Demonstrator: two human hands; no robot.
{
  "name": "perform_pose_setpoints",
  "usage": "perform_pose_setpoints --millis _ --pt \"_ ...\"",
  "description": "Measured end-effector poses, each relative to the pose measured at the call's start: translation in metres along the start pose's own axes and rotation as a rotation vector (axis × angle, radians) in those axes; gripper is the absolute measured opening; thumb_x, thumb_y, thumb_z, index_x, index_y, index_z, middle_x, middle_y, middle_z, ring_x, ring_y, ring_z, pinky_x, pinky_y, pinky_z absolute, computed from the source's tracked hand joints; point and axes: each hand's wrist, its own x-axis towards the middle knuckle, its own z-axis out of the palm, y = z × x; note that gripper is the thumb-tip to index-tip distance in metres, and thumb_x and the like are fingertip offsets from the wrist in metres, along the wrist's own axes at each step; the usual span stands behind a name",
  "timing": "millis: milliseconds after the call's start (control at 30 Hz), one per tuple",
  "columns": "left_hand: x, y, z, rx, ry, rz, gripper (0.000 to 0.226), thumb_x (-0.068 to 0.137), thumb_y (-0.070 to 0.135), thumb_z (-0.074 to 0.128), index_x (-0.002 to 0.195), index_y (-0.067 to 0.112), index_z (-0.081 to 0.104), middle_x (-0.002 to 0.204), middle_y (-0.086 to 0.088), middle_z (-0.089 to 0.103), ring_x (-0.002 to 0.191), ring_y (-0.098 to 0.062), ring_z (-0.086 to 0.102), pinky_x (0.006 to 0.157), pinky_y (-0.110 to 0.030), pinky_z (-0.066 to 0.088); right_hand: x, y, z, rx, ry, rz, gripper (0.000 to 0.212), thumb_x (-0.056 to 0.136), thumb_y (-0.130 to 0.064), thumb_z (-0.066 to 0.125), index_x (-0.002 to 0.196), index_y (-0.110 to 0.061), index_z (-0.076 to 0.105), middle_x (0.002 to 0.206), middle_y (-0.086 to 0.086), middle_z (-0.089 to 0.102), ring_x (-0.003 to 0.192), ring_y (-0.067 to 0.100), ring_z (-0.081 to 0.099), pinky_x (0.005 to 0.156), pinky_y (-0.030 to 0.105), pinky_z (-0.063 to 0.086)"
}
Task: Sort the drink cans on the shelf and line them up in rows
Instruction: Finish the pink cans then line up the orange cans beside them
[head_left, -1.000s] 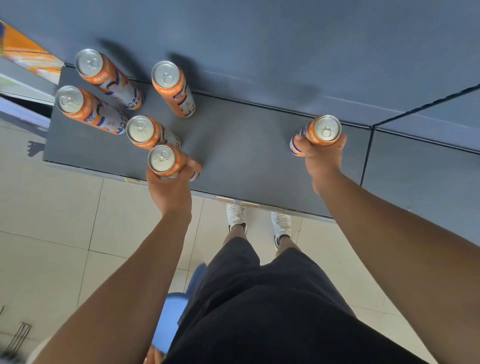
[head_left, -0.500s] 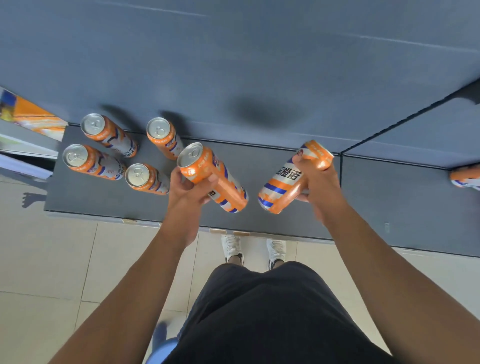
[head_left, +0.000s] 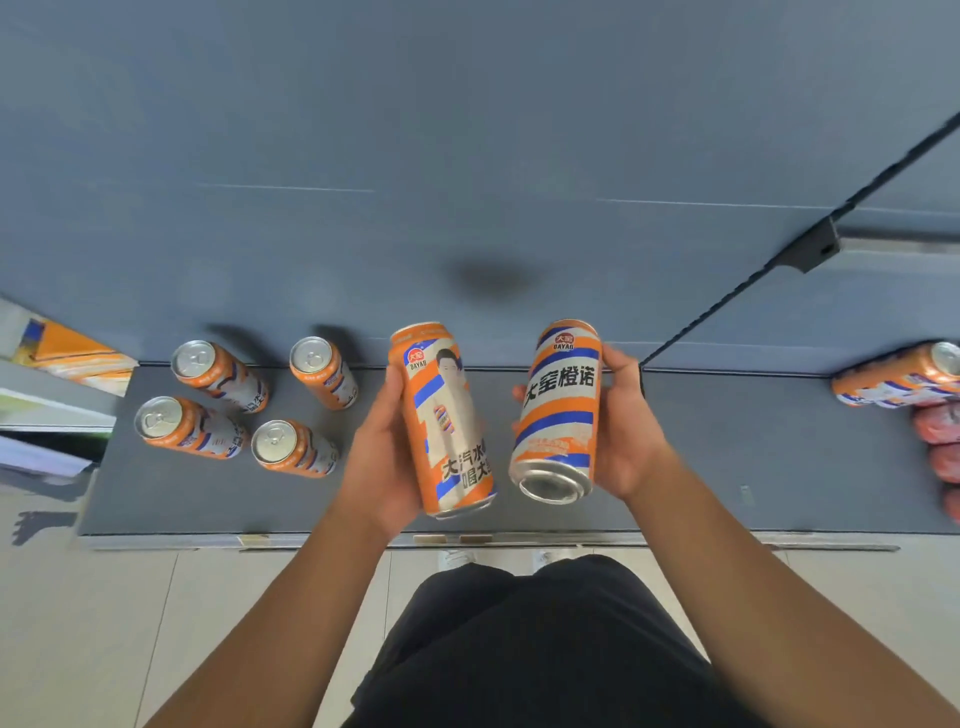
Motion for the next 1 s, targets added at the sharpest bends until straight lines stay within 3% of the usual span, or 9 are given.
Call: perform_pose_setpoints --millis 100,200,333,467,600,667,767,1000 --pt "-0.005 0.003 0.003 0.012 0.023 -0.015 0.059 0.080 0.066 0.051 0.105 0.020 0.076 0.102 -0.006 0.072 0.090 -0.026 0.068 0.089 -0.042 0.055 -0.002 0.011 0.006 0.007 0.022 -0.018 0.075 0.082 -0.079 0.044 0.115 -0.014 0.063 0.090 0.013 0.071 0.081 0.032 0.071 0.072 0.047 0.060" --pt "-0.010 0.007 0.004 0.051 0.034 -0.036 0.068 0.075 0.069 0.053 0.115 0.017 0.068 0.096 -0.008 0.072 0.088 -0.030 0.068 0.074 -0.041 0.061 -0.002 0.017 0.005 0.019 0.048 -0.018 0.075 0.079 -0.079 0.048 0.116 -0.015 0.061 0.091 0.013 0.071 0.087 0.036 0.070 0.075 0.049 0.059" --pt "-0.016 0.009 0.002 0.121 0.014 -0.027 0.062 0.077 0.061 0.057 0.117 0.014 0.066 0.092 -0.010 0.074 0.085 -0.033 0.072 0.068 -0.040 0.060 -0.013 0.023 0.004 -0.050 0.022 -0.021 0.059 0.083 -0.053 0.061 0.123 -0.011 0.059 0.118 0.017 0.068 0.110 0.039 0.062 0.092 0.052 0.053" --pt "-0.019 0.004 0.002 0.187 -0.017 -0.021 0.052 0.078 0.050 0.059 0.113 0.012 0.065 0.087 -0.010 0.074 0.078 -0.031 0.072 0.067 -0.040 0.060 -0.026 0.030 0.009 -0.207 0.057 -0.033 0.054 0.078 -0.037 0.068 0.124 -0.009 0.057 0.110 0.016 0.070 0.094 0.031 0.067 0.078 0.045 0.060" --pt "-0.023 -0.001 0.006 0.296 0.001 0.002 0.058 0.077 0.043 0.067 0.123 0.008 0.059 0.091 -0.013 0.073 0.080 -0.029 0.073 0.070 -0.041 0.060 -0.026 0.038 0.011 -0.405 0.264 -0.191 0.049 0.083 -0.024 0.076 0.124 -0.014 0.051 0.093 0.014 0.070 0.069 0.026 0.070 0.063 0.045 0.061" --pt "-0.024 -0.007 0.010 0.339 -0.002 0.019 0.065 0.076 0.039 0.075 0.129 0.007 0.056 0.095 -0.015 0.072 0.083 -0.031 0.072 0.069 -0.042 0.059 -0.029 0.039 0.002 -0.409 0.324 -0.252 0.049 0.080 -0.021 0.080 0.120 -0.009 0.054 0.088 0.017 0.068 0.071 0.031 0.069 0.071 0.053 0.060" --pt "-0.025 -0.012 0.018 0.408 -0.032 0.026 0.061 0.075 0.030 0.079 0.127 0.008 0.055 0.095 -0.017 0.072 0.081 -0.031 0.073 0.066 -0.041 0.060 -0.035 0.038 -0.011 -0.420 0.392 -0.287 0.048 0.078 -0.024 0.082 0.115 -0.011 0.055 0.096 0.020 0.068 0.078 0.033 0.069 0.076 0.055 0.060" --pt "-0.031 -0.045 0.059 0.512 -0.097 0.009 0.055 0.069 0.026 0.074 0.120 0.014 0.058 0.093 -0.014 0.073 0.080 -0.033 0.072 0.065 -0.042 0.058 -0.074 0.027 -0.051 -0.331 0.399 -0.325 0.040 0.085 -0.028 0.073 0.119 -0.018 0.056 0.106 0.014 0.071 0.093 0.031 0.072 0.080 0.047 0.060"
